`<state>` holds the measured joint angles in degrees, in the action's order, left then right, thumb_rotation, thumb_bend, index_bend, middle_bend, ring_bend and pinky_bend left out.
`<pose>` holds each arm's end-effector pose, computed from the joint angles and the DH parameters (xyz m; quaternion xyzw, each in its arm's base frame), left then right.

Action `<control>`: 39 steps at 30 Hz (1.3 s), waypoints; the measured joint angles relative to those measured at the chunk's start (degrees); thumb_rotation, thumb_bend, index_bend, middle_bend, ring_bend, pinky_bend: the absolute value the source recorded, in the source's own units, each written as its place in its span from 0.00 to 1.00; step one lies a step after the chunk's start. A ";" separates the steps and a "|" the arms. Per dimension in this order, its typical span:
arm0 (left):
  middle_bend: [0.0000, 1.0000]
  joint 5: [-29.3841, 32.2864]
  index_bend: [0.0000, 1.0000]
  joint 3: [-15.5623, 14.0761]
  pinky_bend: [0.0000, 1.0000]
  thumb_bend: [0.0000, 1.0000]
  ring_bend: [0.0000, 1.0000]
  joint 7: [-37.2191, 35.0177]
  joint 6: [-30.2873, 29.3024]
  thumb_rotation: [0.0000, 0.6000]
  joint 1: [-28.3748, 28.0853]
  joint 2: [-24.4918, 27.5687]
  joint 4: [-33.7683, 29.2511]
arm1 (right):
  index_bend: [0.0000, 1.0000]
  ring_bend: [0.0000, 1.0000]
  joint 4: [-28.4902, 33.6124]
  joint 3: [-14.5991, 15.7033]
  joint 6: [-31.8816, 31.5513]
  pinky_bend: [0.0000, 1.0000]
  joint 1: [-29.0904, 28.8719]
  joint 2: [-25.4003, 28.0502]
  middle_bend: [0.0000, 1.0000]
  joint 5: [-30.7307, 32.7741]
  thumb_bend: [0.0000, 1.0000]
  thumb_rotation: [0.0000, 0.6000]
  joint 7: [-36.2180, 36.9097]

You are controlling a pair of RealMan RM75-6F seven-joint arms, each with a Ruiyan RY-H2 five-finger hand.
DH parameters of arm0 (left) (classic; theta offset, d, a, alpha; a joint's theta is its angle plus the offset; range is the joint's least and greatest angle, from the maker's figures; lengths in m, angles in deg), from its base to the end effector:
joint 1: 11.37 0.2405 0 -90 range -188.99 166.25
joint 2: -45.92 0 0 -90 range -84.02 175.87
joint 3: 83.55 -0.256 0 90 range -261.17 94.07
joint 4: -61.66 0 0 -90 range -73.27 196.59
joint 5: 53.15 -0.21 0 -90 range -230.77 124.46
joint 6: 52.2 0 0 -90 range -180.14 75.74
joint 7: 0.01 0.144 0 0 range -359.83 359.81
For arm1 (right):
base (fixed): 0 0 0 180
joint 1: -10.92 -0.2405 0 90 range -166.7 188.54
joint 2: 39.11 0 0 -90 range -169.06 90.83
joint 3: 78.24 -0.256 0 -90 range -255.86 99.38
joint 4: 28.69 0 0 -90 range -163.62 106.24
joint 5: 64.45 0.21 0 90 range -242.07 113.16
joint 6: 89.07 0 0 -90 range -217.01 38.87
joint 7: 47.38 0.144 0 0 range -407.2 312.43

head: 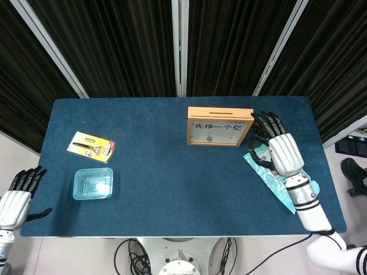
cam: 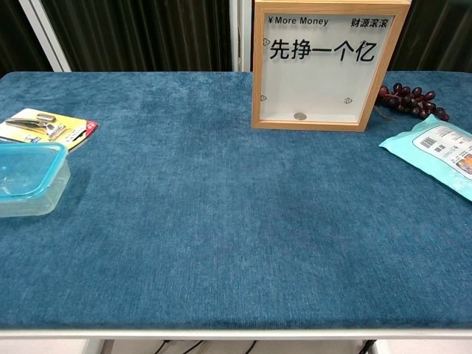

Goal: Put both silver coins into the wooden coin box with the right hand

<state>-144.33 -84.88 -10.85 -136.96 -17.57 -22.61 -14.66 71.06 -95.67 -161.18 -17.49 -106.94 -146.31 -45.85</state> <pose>-0.3484 0.1769 0.1470 -0.6385 -0.3825 -0.3790 0.5499 -0.1582 -0.3192 0.1414 0.6183 -0.3400 0.5607 0.4332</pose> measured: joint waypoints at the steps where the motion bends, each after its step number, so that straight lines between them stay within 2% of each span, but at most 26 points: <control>1: 0.00 -0.06 0.00 -0.03 0.00 0.05 0.00 0.13 0.06 1.00 -0.06 0.04 -0.16 | 0.72 0.00 0.36 -1.02 0.79 0.00 -0.67 0.47 0.08 1.64 0.48 1.00 -0.50; 5: 0.00 -0.34 0.00 -0.04 0.00 0.05 0.00 0.61 -0.17 1.00 -0.14 0.27 -1.01 | 0.72 0.00 0.88 -4.19 5.88 0.00 -4.17 1.77 0.08 10.68 0.47 1.00 -2.90; 10: 0.00 -0.28 0.00 -0.07 0.00 0.05 0.00 1.10 -0.34 1.00 -0.01 0.47 -1.58 | 0.72 0.00 0.35 -7.69 14.70 0.00 -10.90 3.09 0.07 25.55 0.45 1.00 -7.37; 17: 0.00 -0.16 0.00 -0.03 0.00 0.05 0.00 1.00 -0.73 1.00 0.23 0.75 -1.91 | 0.73 0.00 -2.03 -9.51 22.91 0.00 -21.40 4.01 0.08 45.97 0.44 1.00 -14.56; 23: 0.00 -0.27 0.00 0.09 0.00 0.05 0.00 0.56 -1.44 1.00 0.43 0.97 -2.05 | 0.75 0.00 -4.32 -8.59 25.57 0.00 -30.09 4.18 0.09 62.75 0.46 1.00 -21.03; 27: 0.00 -0.61 0.00 0.34 0.00 0.05 0.00 0.14 -2.22 1.00 0.46 1.02 -2.05 | 0.75 0.00 -6.50 -6.51 26.58 0.00 -36.25 3.81 0.09 73.57 0.48 1.00 -25.85; 30: 0.00 -1.16 0.00 0.33 0.00 0.05 0.00 0.17 -2.34 1.00 0.27 1.08 -2.03 | 0.75 0.00 -8.24 -4.33 27.16 0.00 -40.19 3.17 0.09 79.09 0.48 1.00 -29.09; 35: 0.00 -1.46 0.00 0.21 0.00 0.05 0.00 0.27 -1.85 1.00 -0.12 0.95 -2.01 | 0.75 0.00 -10.91 -1.52 27.30 0.00 -43.15 1.58 0.09 83.39 0.48 1.00 -31.63; 39: 0.00 -1.59 0.00 0.17 0.00 0.05 0.00 0.48 -1.49 1.00 -0.44 0.72 -1.99 | 0.75 0.00 -12.31 -0.58 27.22 0.00 -44.00 0.77 0.09 85.13 0.48 1.00 -32.30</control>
<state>-145.92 -84.71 -10.37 -138.45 -18.00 -21.89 -16.65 58.75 -96.25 -133.96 -61.49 -106.17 -61.18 -78.15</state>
